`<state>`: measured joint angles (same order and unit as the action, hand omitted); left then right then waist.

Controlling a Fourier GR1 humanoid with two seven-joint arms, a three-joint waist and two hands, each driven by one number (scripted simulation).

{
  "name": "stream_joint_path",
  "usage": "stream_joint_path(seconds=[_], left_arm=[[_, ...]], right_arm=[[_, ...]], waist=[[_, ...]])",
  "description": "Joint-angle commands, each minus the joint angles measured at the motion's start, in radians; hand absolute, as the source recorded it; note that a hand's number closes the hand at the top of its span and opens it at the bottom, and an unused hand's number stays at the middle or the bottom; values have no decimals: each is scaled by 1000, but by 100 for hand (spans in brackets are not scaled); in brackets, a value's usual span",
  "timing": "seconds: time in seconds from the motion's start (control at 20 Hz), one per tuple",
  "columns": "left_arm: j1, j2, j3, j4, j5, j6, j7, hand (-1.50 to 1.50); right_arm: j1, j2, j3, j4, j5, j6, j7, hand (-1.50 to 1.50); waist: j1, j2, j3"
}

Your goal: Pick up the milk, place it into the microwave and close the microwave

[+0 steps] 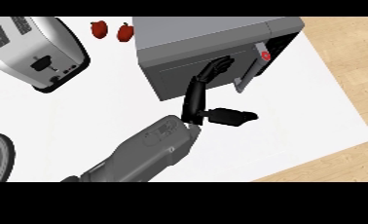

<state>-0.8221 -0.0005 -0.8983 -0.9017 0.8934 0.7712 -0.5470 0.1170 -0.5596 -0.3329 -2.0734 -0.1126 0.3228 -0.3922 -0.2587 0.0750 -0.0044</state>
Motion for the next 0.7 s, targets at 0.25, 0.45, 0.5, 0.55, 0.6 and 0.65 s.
stream_joint_path(seconds=[0.25,0.45,0.5,0.55,0.6,0.65], left_arm=[[-74,1,51,86,77,4,-40,-150],[-88,1,47,89,98,8,-60,-150],[-61,1,35,70,90,-2,-73,-150],[-67,0,31,76,95,3,-79,-150],[-82,0,30,88,99,-6,-74,-150],[-89,0,37,86,110,-6,-80,-150]], right_arm=[[-72,-33,-13,38,0,-6,18,150],[-95,-45,-3,54,7,-3,27,150],[-73,117,82,106,-199,19,25,150],[-81,103,77,123,-210,30,37,-150],[-87,101,87,130,-224,41,45,-150],[-89,95,90,139,-238,49,62,-150]], waist=[[-5,16,0],[-6,16,0],[22,27,15],[19,26,11],[19,29,9],[18,24,6]])
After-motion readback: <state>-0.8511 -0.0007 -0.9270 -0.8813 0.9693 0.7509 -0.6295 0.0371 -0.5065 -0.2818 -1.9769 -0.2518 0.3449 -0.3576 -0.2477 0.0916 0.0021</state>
